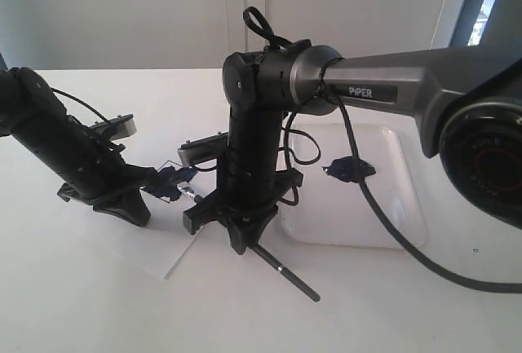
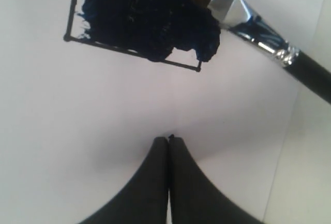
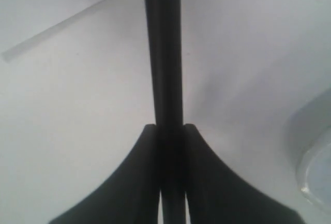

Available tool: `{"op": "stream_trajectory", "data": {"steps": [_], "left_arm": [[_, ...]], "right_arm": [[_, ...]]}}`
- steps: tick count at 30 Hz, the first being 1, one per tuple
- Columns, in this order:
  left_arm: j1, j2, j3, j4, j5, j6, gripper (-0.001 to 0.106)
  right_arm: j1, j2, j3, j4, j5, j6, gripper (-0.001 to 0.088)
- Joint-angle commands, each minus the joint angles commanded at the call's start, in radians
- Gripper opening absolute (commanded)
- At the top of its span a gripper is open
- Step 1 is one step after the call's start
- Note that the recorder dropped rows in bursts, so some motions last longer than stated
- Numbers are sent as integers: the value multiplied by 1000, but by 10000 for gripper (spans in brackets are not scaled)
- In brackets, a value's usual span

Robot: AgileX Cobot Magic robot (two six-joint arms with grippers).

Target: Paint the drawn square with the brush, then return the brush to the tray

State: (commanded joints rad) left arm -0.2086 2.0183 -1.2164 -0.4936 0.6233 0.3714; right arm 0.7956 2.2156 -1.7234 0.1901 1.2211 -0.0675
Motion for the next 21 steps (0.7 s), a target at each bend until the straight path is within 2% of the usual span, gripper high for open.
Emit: {"op": "stream_trajectory", "data": {"steps": [10, 16, 21], "left_arm": [[0, 0, 0, 0, -2, -2, 0], [2, -28, 0, 9, -31, 2, 0], [59, -73, -29, 9, -90, -17, 0]], "right_arm": [[-7, 0, 0, -4, 0, 8, 0], [-7, -1, 0, 44, 0, -12, 0], [-7, -1, 0, 44, 0, -12, 0]]}}
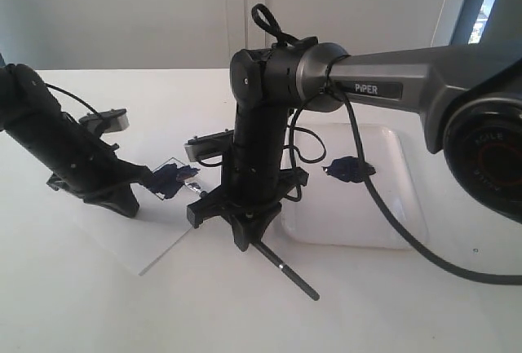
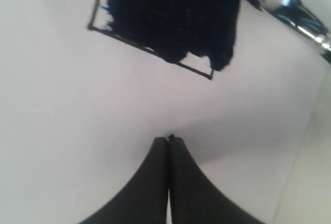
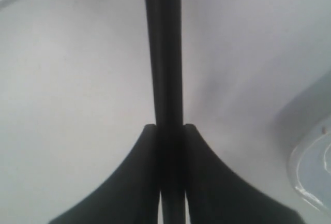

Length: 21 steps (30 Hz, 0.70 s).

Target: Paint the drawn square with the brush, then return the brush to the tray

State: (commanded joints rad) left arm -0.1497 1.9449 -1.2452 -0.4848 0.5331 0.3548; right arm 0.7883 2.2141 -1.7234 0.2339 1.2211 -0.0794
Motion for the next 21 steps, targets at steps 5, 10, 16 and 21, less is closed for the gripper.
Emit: {"op": "stream_trajectory", "data": {"steps": [5, 10, 16, 21], "left_arm": [[59, -1, -37, -2, -17, 0, 0], [67, 25, -37, -4, -51, 23, 0], [67, 67, -37, -22, 18, 44, 0], [67, 68, -35, -50, 84, 48, 0]], "right_arm": [[0, -1, 0, 2, 0, 0, 0], [0, -3, 0, 0, 0, -2, 0], [0, -27, -2, 28, 0, -14, 0], [0, -49, -20, 30, 0, -14, 0]]}}
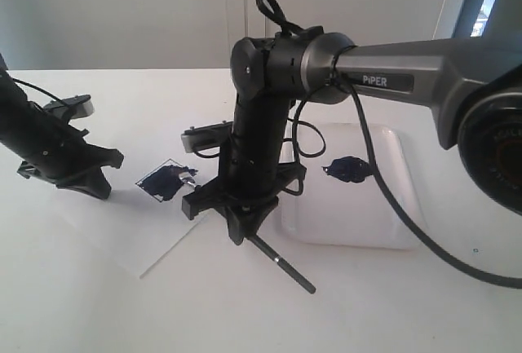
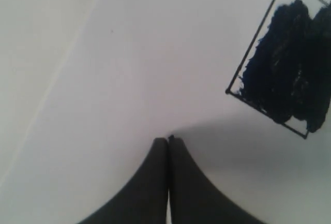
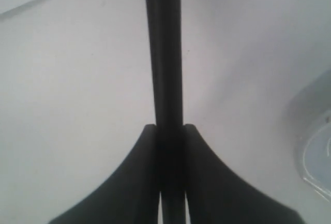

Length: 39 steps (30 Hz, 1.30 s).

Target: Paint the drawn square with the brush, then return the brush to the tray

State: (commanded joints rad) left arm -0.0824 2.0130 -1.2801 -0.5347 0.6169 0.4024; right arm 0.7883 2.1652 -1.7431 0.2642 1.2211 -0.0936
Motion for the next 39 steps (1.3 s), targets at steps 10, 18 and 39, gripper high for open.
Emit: {"op": "stream_trajectory", "data": {"steps": [10, 18, 39], "left_arm": [[0, 0, 0, -11, 34, 18, 0], [0, 0, 0, -11, 36, 20, 0], [0, 0, 0, -11, 40, 22, 0]], "right_arm": [[0, 83, -148, -4, 0, 0, 0], [-4, 130, -211, -8, 0, 26, 0], [-9, 153, -209, 26, 0, 52, 0]]}}
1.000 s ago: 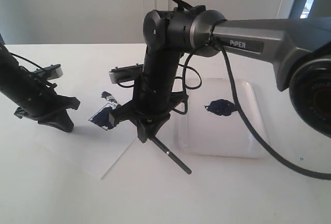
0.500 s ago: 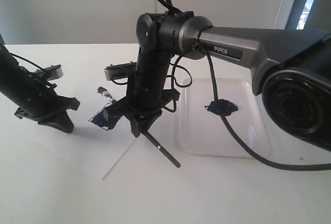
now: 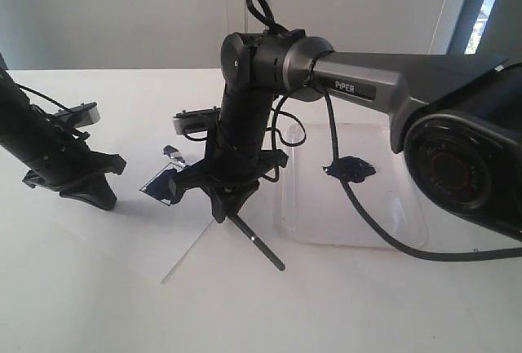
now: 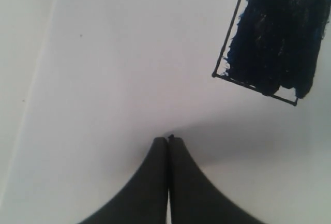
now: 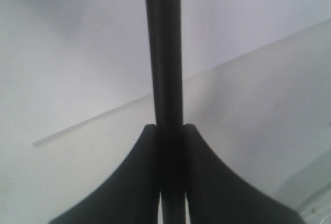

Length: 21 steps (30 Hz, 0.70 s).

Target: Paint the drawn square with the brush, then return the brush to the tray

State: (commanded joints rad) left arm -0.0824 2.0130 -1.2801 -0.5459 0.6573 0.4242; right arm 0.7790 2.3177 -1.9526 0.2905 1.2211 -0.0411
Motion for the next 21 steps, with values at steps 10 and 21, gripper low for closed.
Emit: {"op": "stream_trajectory", "data": {"steps": [10, 21], "left_arm": [[0, 0, 0, 0, -4, 0, 0], [0, 0, 0, 0, -6, 2, 0]], "right_arm": [[11, -56, 93, -23, 0, -6, 0], [11, -51, 117, -55, 0, -2, 0]]}}
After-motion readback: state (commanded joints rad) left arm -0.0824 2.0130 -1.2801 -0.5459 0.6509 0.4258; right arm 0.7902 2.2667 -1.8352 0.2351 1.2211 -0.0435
